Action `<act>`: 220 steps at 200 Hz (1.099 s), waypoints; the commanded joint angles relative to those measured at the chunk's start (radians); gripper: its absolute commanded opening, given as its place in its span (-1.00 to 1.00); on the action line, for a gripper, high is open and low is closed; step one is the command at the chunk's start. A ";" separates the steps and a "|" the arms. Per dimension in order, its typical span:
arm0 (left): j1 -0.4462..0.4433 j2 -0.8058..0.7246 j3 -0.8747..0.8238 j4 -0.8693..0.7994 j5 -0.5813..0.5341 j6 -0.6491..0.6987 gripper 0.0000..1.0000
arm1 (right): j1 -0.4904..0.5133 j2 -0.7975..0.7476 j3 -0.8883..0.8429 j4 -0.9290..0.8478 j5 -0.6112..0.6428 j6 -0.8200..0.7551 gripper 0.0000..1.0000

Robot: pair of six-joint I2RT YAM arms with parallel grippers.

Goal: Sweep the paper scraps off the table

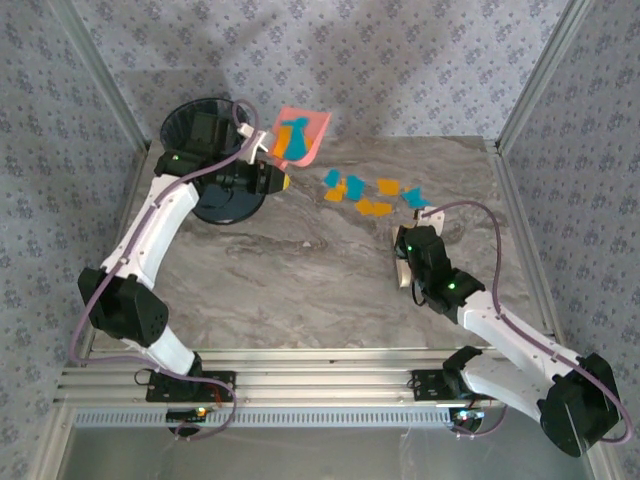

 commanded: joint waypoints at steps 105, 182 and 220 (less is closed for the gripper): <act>0.164 0.104 0.162 0.061 0.245 -0.252 -1.00 | -0.008 -0.001 0.030 -0.015 -0.019 0.030 -1.00; 0.219 0.094 0.138 0.150 0.241 -0.370 -1.00 | -0.011 0.011 0.038 -0.019 -0.025 0.030 -1.00; 0.246 0.097 0.118 0.212 0.252 -0.453 -1.00 | -0.012 0.015 0.042 -0.023 -0.029 0.030 -1.00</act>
